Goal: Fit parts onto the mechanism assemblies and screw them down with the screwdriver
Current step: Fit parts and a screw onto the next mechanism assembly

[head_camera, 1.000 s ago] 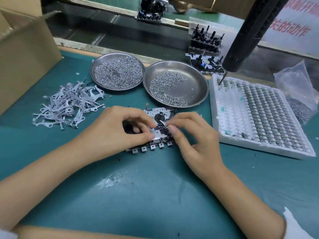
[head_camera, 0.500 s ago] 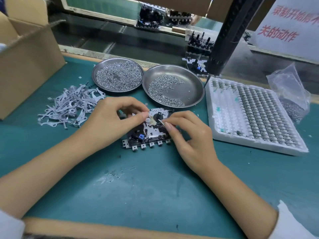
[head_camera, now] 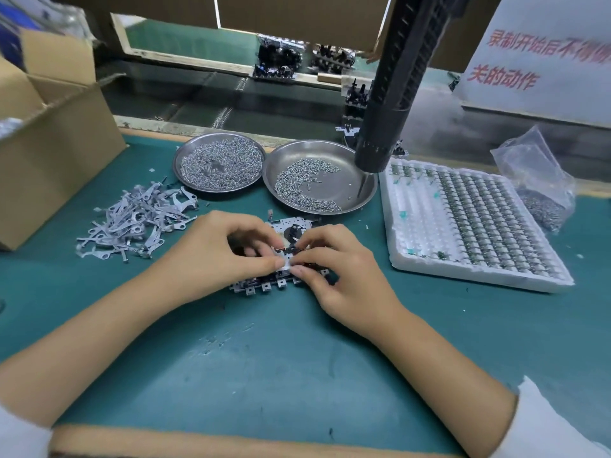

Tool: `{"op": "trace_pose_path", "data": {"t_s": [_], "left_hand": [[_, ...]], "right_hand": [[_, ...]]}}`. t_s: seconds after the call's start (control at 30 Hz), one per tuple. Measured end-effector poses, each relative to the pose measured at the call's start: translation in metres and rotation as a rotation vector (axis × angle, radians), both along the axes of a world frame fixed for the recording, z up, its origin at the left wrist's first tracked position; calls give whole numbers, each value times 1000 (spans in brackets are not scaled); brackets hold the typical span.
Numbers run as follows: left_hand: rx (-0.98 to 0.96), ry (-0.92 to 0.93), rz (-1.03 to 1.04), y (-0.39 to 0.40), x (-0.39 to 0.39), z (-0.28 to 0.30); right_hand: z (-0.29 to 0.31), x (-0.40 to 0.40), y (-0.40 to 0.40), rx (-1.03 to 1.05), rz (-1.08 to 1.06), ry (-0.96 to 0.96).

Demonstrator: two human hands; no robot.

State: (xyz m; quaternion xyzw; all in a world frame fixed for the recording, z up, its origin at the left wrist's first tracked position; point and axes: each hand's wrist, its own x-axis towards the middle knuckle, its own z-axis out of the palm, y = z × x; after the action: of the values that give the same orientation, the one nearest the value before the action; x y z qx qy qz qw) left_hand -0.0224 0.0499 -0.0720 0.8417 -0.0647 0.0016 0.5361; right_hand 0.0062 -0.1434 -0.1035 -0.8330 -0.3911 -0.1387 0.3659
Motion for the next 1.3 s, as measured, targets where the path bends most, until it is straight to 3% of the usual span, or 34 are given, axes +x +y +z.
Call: {"op": "trace_pose_path", "data": {"t_s": [0.2,0.53,0.73,0.9,1.1,1.23,1.3], "left_hand": [[-55,52,29,2,3,-2],[-12,83,-11,3,8,-7],[-15,61,-23,5,8,-6],[-11,33,-52,6,9,-7],[25,-44,-86,7,7,-2],[82,-257,109,15,21,2],[265,-370,294,24,39,4]], "right_hand": [[0,-3,6,-131,-25,-261],[-5,-5,11,-132,-88,-275],[-4,-2,5,86,-77,-45],[-1,7,1,368,-213,149],[-1,8,2,402,-248,241],[-2,9,1,432,-258,258],[-1,9,2,436,-261,262]]}}
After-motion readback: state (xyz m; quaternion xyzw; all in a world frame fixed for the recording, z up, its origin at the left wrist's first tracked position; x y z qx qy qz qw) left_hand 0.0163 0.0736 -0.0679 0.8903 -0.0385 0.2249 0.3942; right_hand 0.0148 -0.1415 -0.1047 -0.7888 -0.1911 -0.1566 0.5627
